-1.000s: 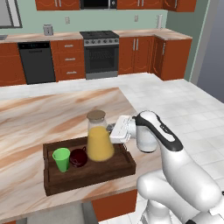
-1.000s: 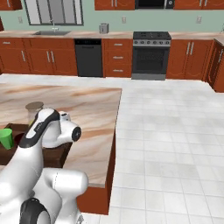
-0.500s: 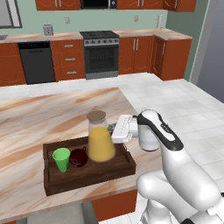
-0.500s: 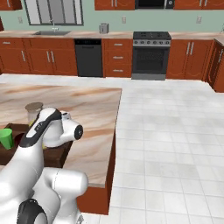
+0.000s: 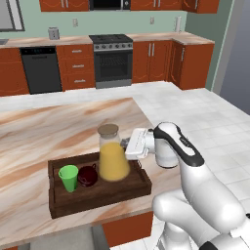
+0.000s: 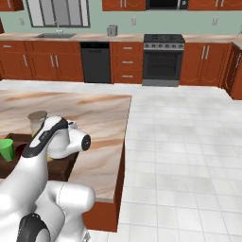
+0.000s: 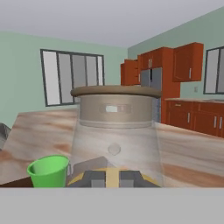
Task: There is a tray on the dining counter. Grab the cup, mug, and pitcher and place them on the tray. The pitcher may be placed next to the tray if it cannot fit the tray.
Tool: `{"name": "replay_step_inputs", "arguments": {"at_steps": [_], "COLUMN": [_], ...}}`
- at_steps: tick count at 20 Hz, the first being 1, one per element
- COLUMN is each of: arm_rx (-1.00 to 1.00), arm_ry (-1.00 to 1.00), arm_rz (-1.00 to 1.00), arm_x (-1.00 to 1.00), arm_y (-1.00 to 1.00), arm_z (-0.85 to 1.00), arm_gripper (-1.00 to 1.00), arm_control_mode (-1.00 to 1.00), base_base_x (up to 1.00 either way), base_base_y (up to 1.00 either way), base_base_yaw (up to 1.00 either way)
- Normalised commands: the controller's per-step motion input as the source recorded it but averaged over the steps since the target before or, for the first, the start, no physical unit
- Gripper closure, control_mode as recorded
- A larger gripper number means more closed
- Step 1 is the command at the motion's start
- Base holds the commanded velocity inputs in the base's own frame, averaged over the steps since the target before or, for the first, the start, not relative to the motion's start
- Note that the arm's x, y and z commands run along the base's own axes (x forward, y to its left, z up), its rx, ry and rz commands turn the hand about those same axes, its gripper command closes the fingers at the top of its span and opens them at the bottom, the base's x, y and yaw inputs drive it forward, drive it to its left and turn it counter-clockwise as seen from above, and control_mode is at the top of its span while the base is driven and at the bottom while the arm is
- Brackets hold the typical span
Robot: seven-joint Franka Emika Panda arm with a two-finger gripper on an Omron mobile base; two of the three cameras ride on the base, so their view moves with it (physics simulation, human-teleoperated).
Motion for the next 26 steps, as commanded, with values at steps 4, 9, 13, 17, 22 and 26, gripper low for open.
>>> {"name": "replay_step_inputs", "arguments": {"at_steps": [4, 9, 13, 17, 22, 26], "arm_rx": [0.00, 0.00, 0.00, 0.00, 0.00, 0.00], "arm_ry": [0.00, 0.00, 0.00, 0.00, 0.00, 0.00], "arm_rz": [0.00, 0.00, 0.00, 0.00, 0.00, 0.00], "arm_x": [0.00, 0.00, 0.00, 0.00, 0.00, 0.00], "arm_y": [0.00, 0.00, 0.00, 0.00, -0.06, -0.42], "arm_z": [0.00, 0.00, 0.00, 0.00, -0.02, -0.11], "arm_gripper": [-1.00, -1.00, -1.00, -1.00, -1.00, -1.00], "arm_control_mode": [-1.00, -1.00, -1.00, -1.00, -1.00, -1.00], "base_base_x": [0.00, 0.00, 0.00, 0.00, 0.00, 0.00], "base_base_y": [0.00, 0.00, 0.00, 0.00, 0.00, 0.00], "base_base_yaw": [0.00, 0.00, 0.00, 0.00, 0.00, 0.00]}}
